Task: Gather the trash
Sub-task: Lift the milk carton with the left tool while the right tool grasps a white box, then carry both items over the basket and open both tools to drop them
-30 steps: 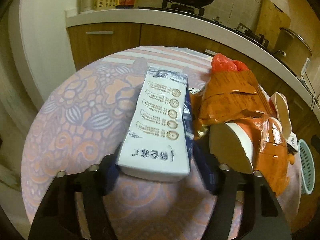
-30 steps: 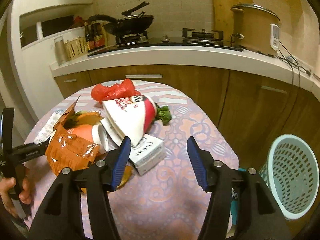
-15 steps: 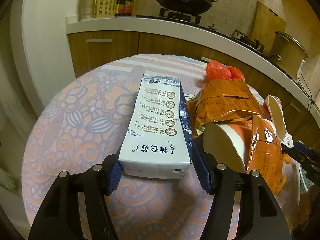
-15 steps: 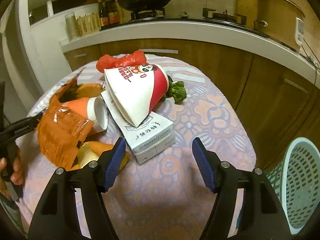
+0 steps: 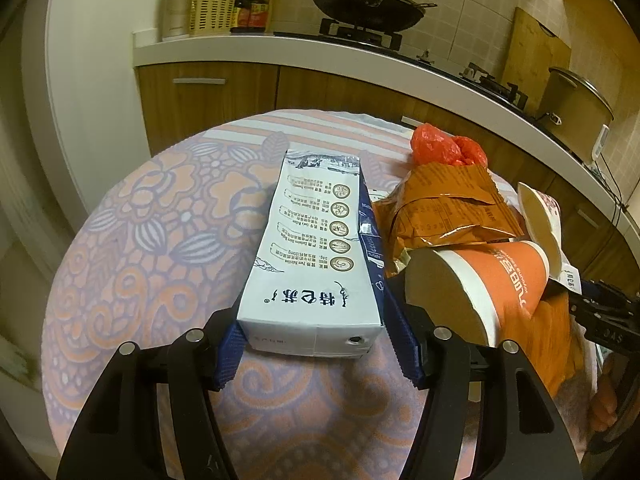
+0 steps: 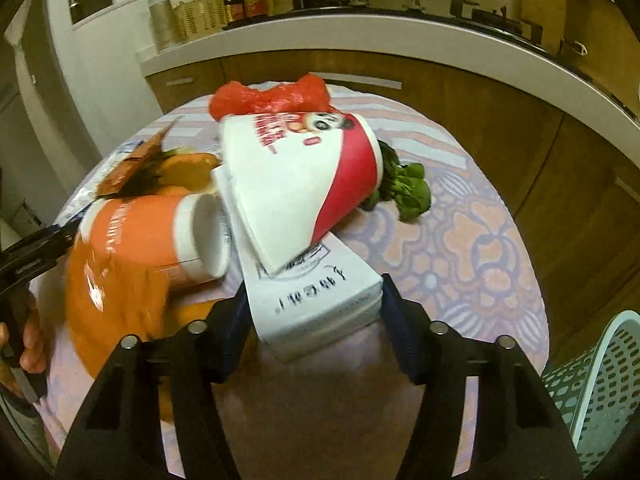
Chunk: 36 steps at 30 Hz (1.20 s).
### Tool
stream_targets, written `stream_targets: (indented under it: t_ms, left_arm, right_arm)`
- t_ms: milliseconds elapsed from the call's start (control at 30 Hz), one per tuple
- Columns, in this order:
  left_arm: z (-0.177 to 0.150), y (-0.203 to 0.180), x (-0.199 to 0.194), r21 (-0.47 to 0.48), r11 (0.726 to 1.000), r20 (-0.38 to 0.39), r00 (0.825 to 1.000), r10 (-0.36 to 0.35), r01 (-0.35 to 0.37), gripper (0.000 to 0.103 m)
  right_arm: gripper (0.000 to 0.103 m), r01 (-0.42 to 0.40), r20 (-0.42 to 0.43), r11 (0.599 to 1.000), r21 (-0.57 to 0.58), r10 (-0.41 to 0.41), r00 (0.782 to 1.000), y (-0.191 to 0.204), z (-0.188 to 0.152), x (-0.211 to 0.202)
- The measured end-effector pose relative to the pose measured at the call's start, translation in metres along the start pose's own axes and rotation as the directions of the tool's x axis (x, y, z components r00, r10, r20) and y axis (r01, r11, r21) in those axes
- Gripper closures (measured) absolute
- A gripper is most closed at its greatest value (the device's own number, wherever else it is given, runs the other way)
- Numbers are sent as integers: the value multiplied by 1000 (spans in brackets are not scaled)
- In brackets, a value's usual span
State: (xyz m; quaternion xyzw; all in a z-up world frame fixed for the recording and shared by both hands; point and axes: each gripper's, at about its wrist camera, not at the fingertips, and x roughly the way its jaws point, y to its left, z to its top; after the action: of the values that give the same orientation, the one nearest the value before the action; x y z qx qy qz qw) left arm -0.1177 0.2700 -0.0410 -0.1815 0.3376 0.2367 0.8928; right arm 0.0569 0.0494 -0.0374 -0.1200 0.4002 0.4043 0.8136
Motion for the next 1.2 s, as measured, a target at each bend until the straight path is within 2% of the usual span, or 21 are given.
stream_targets:
  t_ms: [333, 833, 1033, 1200]
  left_arm:
    - [-6, 2, -19, -44, 998, 11, 999, -46, 47, 44]
    - [-2, -12, -72, -41, 996, 113, 991, -78, 83, 45]
    - [6, -20, -96, -35, 993, 167, 980, -108, 116, 45]
    - [15, -38, -115, -4, 988, 208, 966, -151, 156, 45]
  right_arm:
    - [53, 89, 116, 992, -86, -79, 990, 27, -11, -54]
    - [53, 46, 223, 995, -93, -25, 974, 41, -12, -105]
    - [53, -1, 275, 996, -87, 25, 961, 44, -11, -127]
    - [53, 12, 329, 998, -54, 7, 944, 36, -10, -148]
